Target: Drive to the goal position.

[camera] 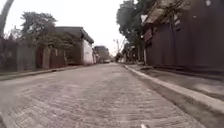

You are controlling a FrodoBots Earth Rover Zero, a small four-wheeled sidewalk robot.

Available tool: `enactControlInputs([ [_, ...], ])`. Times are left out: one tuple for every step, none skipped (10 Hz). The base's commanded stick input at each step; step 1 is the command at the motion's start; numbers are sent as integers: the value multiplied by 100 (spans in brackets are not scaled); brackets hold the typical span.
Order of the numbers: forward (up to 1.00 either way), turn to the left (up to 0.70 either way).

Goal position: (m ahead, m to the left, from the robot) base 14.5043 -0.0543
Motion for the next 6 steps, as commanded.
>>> enactControlInputs([
  [100,0],
  [100,0],
  [100,0],
  [100,0],
  [100,0],
  [100,0],
])
